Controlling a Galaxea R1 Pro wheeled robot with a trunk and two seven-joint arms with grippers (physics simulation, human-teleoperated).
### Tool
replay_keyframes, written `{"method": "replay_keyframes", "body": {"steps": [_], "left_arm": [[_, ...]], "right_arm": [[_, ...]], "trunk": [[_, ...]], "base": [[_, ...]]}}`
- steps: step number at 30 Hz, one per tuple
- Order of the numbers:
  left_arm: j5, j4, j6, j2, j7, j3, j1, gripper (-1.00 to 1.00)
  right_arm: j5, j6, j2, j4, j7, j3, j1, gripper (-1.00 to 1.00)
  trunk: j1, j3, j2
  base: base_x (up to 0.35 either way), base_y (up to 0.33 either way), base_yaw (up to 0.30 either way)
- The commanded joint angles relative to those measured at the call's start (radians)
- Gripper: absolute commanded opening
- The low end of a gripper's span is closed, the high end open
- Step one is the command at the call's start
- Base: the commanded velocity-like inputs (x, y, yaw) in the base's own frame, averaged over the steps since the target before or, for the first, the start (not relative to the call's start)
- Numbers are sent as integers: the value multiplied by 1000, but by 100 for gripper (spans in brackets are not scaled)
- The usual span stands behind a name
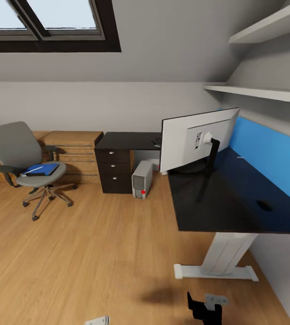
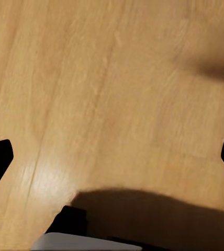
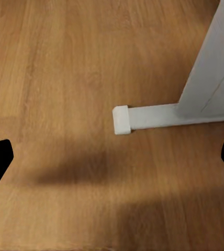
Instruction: In the bedroom, organize the workspace by keeping the computer under the desk, ensuring the monitor is on the desk, placing the keyboard on the desk next to the monitor, placing the mouse on the desk next to the keyboard, moving the folder from the swivel chair onto the desk next to the mouse, stacking the notebook on top of the folder with the pen on top of the notebook, and positioning the swivel chair next to the desk.
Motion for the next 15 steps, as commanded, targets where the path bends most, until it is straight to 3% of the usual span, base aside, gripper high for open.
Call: {"method": "replay_keyframes", "body": {"steps": [1, 15], "left_arm": [[11, 0, -4, 1, 8, -9, -1, 100], [11, 0, -4, 0, 8, -8, -1, 100]], "right_arm": [[5, -3, 0, 2, 2, -9, -1, 100], [8, -1, 1, 4, 3, -7, -1, 100]], "trunk": [[-4, 1, 7], [-58, 26, 105]], "base": [[-218, -295, -2], [-218, -295, 0]]}}
